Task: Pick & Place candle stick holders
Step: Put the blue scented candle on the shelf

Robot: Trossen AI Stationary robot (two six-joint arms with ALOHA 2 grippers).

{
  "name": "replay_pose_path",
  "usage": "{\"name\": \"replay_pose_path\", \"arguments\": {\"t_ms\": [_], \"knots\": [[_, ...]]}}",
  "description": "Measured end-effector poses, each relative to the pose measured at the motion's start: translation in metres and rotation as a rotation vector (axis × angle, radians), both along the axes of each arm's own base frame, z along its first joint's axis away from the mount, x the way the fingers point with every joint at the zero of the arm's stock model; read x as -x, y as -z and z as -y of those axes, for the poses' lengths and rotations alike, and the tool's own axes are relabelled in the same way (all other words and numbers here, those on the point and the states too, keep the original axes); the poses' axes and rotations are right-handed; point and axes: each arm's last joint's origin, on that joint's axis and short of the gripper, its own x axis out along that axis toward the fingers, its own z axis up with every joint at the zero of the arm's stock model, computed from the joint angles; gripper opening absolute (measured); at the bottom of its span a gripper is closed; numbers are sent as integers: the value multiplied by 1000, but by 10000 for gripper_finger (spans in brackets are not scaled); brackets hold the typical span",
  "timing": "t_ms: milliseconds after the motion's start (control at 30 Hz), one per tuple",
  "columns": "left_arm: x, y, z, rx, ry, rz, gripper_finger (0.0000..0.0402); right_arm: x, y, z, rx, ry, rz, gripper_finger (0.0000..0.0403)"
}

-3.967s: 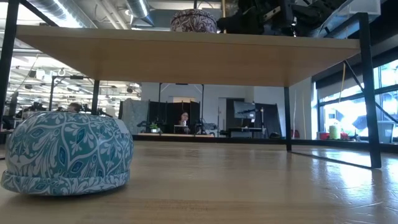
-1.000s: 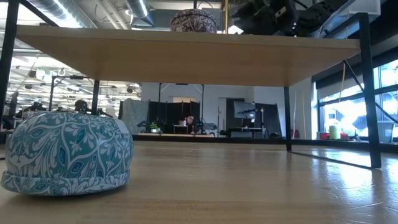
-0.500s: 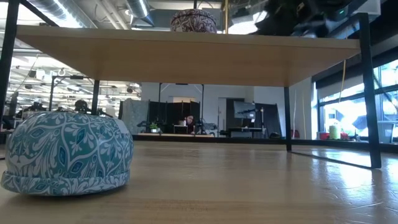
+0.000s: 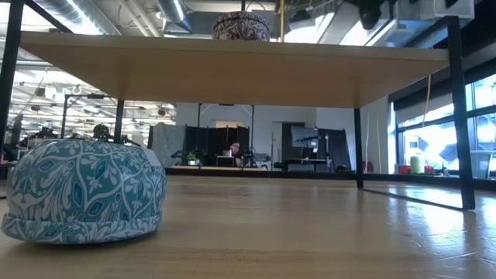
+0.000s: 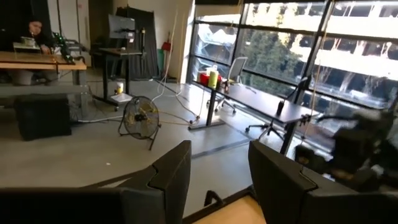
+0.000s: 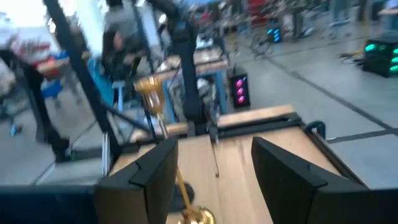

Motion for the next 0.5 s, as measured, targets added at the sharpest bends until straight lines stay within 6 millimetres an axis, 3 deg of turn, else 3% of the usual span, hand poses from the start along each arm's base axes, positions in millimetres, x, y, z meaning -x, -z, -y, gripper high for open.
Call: {"name": "replay_pose_path", "arguments": {"t_ms": [233,500], "knots": [[37,7,-12,60,90,-66,157,14,-15,-23,-148,81,109,226],[55,30,-15,126,273,-326,157,4,-22,-45,-263,53,185,232]]}}
